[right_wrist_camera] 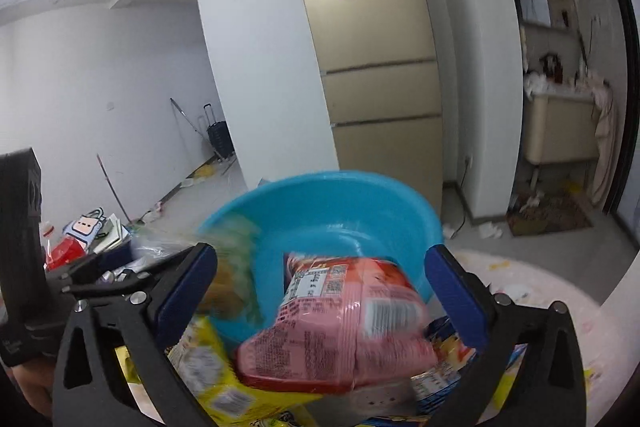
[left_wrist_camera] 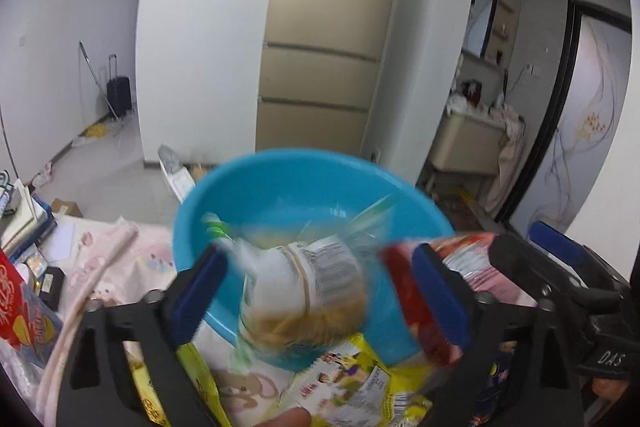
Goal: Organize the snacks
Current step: 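Carry both bags over the blue basin and open both tools to drop them, then grasp the yellow chip bag with the left tool while the right tool grasps the blue Oishi bag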
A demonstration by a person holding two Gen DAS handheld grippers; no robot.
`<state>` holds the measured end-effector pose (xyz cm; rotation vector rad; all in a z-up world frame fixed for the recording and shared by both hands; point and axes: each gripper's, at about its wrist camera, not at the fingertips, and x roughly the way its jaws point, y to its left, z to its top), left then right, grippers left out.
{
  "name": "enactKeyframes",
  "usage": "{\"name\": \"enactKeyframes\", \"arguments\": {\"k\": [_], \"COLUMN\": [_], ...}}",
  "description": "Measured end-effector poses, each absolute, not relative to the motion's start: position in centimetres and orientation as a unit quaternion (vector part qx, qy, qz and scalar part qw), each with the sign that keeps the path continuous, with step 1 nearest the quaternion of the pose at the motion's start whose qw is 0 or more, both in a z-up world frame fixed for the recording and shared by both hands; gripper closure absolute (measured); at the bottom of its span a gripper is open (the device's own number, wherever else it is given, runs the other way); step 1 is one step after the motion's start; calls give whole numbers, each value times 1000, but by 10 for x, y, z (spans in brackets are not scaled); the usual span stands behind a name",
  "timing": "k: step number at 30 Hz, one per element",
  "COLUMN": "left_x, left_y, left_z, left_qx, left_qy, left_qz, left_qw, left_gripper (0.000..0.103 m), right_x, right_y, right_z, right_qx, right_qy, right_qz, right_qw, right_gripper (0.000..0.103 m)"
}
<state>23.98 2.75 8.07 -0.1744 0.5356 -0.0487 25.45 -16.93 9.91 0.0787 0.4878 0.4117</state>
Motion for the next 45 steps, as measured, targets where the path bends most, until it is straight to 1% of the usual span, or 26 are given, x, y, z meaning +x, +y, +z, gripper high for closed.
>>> {"name": "enactKeyframes", "arguments": {"k": [7, 13, 15, 17, 21, 26, 32, 36, 39, 41, 45], "left_x": [217, 187, 173, 162, 138, 105, 87, 102, 121, 137, 163], "left_y": [28, 18, 18, 20, 16, 22, 39, 43, 41, 40, 31], "left_z": [106, 140, 152, 161, 167, 163, 131, 94, 62, 40, 4], "left_qx": [-81, -55, -50, -58, -44, -31, -71, -88, -82, -81, -79], "left_qy": [221, 176, 153, 150, 149, 147, 155, 178, 202, 214, 267], "left_qz": [-47, -58, -59, -68, -71, -51, -65, -93, -109, -118, -130], "left_qw": [971, 981, 985, 985, 985, 987, 983, 976, 970, 966, 952], "left_gripper": [0, 0, 0, 0, 0, 0, 0, 0, 0, 0, 0], "right_x": [224, 194, 185, 175, 148, 119, 96, 99, 112, 117, 124], "right_y": [-164, -174, -177, -180, -184, -187, -203, -218, -221, -218, -201], "right_z": [133, 168, 175, 182, 185, 167, 124, 90, 64, 50, 37], "right_qx": [-35, -17, 0, 11, 6, -6, 4, 44, 63, 55, 7], "right_qy": [178, 128, 123, 123, 96, 81, 77, 77, 102, 118, 148], "right_qz": [161, 179, 192, 216, 229, 240, 246, 249, 259, 256, 259], "right_qw": [970, 975, 974, 969, 969, 967, 966, 964, 958, 958, 955], "right_gripper": [0, 0, 0, 0, 0, 0, 0, 0, 0, 0, 0]}}
